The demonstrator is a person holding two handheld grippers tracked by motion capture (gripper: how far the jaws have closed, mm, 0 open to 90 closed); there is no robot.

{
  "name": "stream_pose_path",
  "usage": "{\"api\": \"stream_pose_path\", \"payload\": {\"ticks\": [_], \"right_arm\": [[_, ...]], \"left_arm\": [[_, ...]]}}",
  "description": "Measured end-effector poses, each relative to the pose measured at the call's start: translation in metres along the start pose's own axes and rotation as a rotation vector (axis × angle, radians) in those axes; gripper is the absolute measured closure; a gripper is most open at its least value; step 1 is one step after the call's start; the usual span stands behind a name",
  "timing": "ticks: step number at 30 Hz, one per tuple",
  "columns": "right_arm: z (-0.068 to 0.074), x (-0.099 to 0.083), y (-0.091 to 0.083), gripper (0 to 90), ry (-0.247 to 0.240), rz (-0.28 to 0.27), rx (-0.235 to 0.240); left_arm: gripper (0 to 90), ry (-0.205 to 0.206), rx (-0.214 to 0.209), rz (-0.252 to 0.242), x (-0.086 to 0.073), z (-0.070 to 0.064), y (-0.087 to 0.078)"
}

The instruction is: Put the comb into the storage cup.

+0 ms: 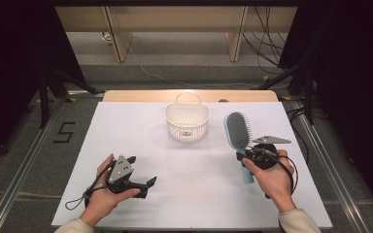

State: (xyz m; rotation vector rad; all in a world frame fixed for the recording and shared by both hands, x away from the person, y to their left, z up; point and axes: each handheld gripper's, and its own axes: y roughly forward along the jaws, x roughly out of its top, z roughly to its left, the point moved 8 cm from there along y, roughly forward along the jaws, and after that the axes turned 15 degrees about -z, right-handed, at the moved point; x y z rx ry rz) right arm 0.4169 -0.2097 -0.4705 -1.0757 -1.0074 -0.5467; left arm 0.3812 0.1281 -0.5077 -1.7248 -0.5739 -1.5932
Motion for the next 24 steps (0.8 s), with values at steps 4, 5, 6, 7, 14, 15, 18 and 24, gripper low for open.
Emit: {"api": "stream_pose_path", "payload": {"ticks": [4,5,6,7,14,15,18,24], "right_arm": [[0.0002,0.0013,0.0001,70.5,0.005,-0.007,0.001],[0.0002,0.0017,0.0004,70.5,0.006,-0.012,0.000],[0.0003,0.0018,0.0005,70.5,0.004,-0.014,0.001],[0.0005,0.0019,0.0011,70.5,0.005,-0.017,0.000],[0.0000,0.0041,0.0024,70.5,0.001,-0.042,0.005],[-0.0003,0.0047,0.0023,70.5,0.001,-0.045,0.006],[-0.0004,0.0059,0.0022,70.5,0.006,-0.056,0.003],[-0.0001,0.0075,0.0034,70.5,0.004,-0.068,0.005]], "left_arm": [[0.4,-0.001,0.000,0.000,0.0000,0.0002,0.0001],[0.4,-0.002,0.000,-0.001,0.0001,0.0001,0.0000],[0.4,-0.001,0.000,-0.001,0.0001,0.0001,0.0000],[0.4,0.000,0.001,-0.001,0.0001,0.0001,0.0000],[0.4,0.000,0.000,0.000,-0.0001,0.0001,0.0002],[0.4,-0.001,0.000,0.000,-0.0001,0.0000,0.0002],[0.4,0.002,-0.001,0.003,-0.0001,-0.0001,0.0001],[0.4,0.003,-0.002,0.004,-0.0002,0.0000,0.0001]]}}
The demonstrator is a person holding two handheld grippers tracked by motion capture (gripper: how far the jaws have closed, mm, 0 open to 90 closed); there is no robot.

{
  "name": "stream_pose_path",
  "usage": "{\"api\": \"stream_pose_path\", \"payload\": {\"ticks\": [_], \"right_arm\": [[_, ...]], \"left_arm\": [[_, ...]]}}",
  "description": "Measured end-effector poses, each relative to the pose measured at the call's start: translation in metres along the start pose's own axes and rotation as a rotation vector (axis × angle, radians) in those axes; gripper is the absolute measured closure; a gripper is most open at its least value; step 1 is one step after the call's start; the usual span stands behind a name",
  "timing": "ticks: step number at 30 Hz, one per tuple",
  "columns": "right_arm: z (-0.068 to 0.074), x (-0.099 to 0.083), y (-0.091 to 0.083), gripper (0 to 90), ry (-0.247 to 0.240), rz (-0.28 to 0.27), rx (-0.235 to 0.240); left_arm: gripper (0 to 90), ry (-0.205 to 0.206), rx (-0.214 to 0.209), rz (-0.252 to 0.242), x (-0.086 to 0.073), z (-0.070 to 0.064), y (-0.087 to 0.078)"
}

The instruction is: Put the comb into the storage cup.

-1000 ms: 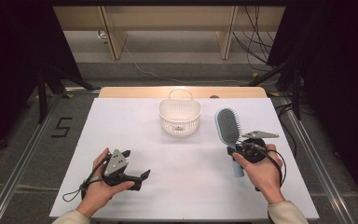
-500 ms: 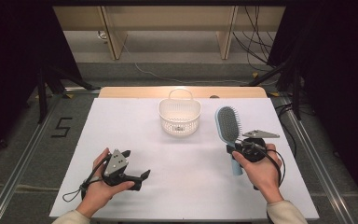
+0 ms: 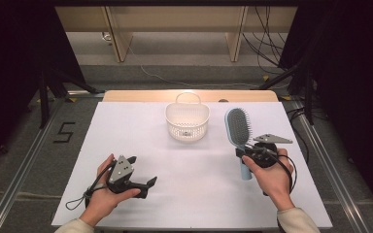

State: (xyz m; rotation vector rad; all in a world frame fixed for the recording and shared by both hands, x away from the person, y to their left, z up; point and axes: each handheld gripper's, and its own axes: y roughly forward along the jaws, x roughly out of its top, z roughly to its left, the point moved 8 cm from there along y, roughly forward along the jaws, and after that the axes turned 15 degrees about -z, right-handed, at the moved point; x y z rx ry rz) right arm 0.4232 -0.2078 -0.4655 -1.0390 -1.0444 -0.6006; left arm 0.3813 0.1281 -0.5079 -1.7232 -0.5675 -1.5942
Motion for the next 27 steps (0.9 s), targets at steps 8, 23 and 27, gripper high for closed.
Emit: {"api": "stream_pose_path", "payload": {"ticks": [8,23,27], "right_arm": [[0.0007,0.0021,0.0042,70.5,-0.004,-0.017,0.000],[0.0000,0.0093,0.0067,70.5,-0.031,-0.060,-0.009],[0.0001,0.0096,0.0090,70.5,-0.041,-0.059,-0.005]], "left_arm": [[0.4,-0.002,0.002,-0.005,0.0004,0.0000,0.0002],[0.4,0.000,-0.001,-0.002,0.0002,-0.0003,0.0002],[0.3,0.000,0.001,-0.004,0.0004,0.0001,0.0002]]}}
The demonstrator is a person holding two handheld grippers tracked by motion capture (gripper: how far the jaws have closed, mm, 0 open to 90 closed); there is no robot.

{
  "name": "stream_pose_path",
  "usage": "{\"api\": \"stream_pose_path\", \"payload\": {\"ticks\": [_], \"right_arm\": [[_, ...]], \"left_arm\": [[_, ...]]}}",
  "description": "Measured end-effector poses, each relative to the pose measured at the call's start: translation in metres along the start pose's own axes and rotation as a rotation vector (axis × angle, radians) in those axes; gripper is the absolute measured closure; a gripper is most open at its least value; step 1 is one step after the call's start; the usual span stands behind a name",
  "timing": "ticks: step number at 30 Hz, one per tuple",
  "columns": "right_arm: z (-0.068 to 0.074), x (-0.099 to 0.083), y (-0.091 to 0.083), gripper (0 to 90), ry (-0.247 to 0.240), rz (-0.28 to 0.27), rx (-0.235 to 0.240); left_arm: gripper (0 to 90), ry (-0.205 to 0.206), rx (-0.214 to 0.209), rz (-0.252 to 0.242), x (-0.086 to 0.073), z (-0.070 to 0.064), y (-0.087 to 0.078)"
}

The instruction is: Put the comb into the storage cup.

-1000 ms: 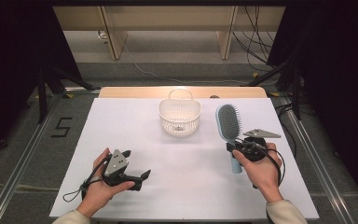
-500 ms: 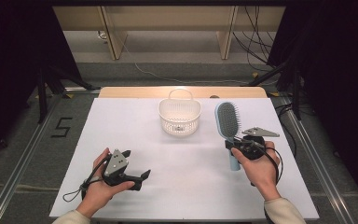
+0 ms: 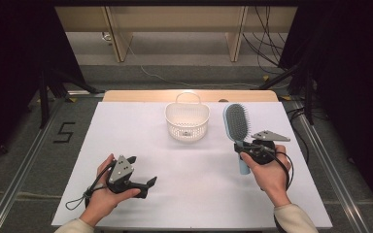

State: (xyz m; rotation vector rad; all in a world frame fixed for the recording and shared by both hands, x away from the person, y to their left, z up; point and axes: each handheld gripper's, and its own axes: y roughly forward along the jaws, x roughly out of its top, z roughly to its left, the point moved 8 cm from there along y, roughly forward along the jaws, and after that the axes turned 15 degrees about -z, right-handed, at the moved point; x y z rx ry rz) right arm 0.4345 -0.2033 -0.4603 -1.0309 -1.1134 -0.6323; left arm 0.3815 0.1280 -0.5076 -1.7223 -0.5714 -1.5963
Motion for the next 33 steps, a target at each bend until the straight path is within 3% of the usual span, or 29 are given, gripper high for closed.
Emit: {"api": "stream_pose_path", "payload": {"ticks": [18,33], "right_arm": [[0.001,0.010,0.003,70.5,-0.009,-0.071,-0.001],[0.003,0.014,0.005,70.5,-0.018,-0.092,-0.001]], "left_arm": [[0.4,-0.003,0.001,0.000,0.000,0.000,0.000],[0.4,-0.006,0.005,-0.002,0.000,0.001,0.000]]}}
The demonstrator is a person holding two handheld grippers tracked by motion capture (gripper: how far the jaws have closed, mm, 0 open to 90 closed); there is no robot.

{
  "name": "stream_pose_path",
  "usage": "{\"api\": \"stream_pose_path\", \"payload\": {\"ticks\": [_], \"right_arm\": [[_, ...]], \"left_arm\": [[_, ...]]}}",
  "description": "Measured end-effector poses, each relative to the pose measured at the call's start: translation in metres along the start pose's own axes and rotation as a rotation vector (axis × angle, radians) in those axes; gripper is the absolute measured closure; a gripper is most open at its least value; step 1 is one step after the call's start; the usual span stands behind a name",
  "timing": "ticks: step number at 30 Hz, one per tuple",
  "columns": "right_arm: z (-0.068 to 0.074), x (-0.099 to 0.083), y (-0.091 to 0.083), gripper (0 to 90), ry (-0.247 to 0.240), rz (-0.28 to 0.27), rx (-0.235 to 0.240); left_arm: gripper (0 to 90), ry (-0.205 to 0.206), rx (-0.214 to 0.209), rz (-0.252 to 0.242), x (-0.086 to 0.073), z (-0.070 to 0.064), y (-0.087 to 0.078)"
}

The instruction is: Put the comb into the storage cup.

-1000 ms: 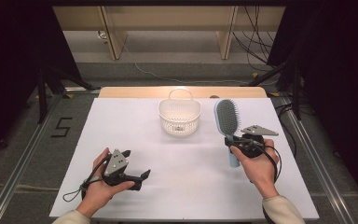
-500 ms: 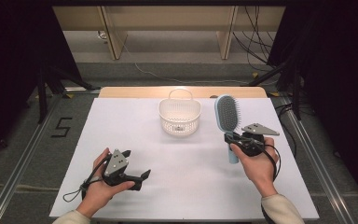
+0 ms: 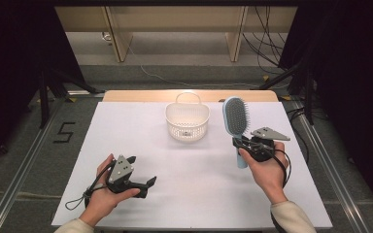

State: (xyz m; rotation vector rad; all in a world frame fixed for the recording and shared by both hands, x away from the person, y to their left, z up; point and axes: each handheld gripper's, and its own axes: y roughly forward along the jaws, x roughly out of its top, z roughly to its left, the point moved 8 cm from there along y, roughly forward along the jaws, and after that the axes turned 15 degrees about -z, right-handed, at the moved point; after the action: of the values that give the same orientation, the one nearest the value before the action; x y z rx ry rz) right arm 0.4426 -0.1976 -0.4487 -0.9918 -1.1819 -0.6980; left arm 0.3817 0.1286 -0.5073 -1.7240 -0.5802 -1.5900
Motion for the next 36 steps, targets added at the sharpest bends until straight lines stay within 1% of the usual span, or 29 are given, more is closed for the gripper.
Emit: {"api": "stream_pose_path", "payload": {"ticks": [7,36], "right_arm": [[-0.002,0.003,0.000,70.5,-0.001,-0.023,-0.012],[0.002,0.011,0.005,70.5,-0.008,-0.077,-0.016]], "left_arm": [[0.4,0.000,0.000,0.001,0.000,0.000,0.000],[0.4,-0.001,0.001,-0.001,0.000,0.000,0.000]]}}
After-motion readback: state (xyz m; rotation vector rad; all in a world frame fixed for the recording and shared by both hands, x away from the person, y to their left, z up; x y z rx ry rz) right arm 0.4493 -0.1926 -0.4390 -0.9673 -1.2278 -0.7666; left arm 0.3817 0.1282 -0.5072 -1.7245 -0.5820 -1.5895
